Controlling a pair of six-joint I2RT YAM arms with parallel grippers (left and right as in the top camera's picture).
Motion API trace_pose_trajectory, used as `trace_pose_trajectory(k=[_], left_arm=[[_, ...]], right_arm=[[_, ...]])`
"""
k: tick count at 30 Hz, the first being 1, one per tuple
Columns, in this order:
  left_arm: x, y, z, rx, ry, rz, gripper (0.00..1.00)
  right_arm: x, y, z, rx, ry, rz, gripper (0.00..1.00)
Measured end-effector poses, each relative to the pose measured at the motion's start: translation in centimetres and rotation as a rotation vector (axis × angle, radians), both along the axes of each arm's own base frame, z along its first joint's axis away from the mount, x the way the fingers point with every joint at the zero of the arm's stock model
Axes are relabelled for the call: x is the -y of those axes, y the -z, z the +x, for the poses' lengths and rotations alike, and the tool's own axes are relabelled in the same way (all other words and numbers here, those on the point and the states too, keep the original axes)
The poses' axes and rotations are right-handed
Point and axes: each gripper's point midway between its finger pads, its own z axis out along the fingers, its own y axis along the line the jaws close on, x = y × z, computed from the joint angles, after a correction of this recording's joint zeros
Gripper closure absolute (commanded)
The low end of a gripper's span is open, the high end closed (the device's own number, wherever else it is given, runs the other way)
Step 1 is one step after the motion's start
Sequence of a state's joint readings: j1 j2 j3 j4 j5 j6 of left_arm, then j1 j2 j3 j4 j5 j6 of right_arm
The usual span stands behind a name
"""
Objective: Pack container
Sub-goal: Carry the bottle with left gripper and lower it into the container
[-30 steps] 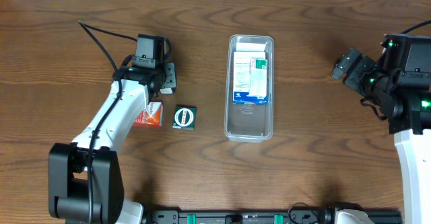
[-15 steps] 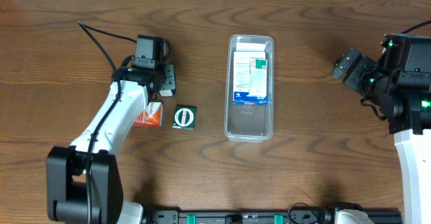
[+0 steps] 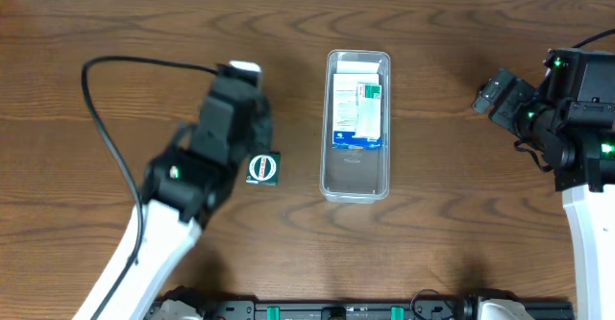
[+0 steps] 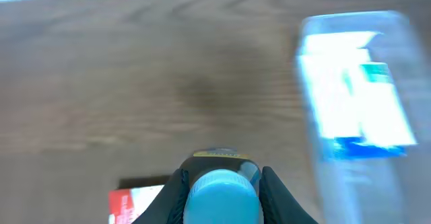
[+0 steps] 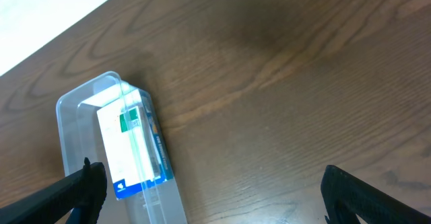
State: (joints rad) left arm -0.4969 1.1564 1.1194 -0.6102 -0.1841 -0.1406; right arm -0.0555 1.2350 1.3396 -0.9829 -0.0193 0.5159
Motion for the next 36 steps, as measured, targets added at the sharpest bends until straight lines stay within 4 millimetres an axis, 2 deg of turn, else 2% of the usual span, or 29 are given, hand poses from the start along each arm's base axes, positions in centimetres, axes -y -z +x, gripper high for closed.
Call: trace_pose_trajectory(k=[6, 11, 15, 21, 28, 33, 36], left_arm=[[5.0, -3.0, -3.1, 0.104, 0.162, -0.036, 0.81], [8.0, -2.8, -4.9, 0.091, 0.231, -0.066, 0.81], [10.6, -0.7, -4.7, 0.039, 0.240, -0.075, 0.81], [15.0, 4.6, -4.7, -0.060, 0.284, -0.018, 0.81], [16.6, 10.2, -3.9, -0.165, 0.235, 0.021, 0.81], [18.3, 12.3, -2.7, -0.162, 0.219, -0.001, 0.81], [18.5, 13.4, -2.3, -0.165, 0.198, 0.005, 0.81]], right_arm=[[0.0, 0.0, 0.0, 0.000, 0.000, 0.000, 0.01], [0.0, 0.0, 0.0, 0.000, 0.000, 0.000, 0.01], [0.0, 0.0, 0.0, 0.000, 0.000, 0.000, 0.01], [0.0, 0.0, 0.0, 0.000, 0.000, 0.000, 0.01], [0.0, 0.0, 0.0, 0.000, 0.000, 0.000, 0.01], [0.0, 0.0, 0.0, 0.000, 0.000, 0.000, 0.01], [0.0, 0.0, 0.0, 0.000, 0.000, 0.000, 0.01]])
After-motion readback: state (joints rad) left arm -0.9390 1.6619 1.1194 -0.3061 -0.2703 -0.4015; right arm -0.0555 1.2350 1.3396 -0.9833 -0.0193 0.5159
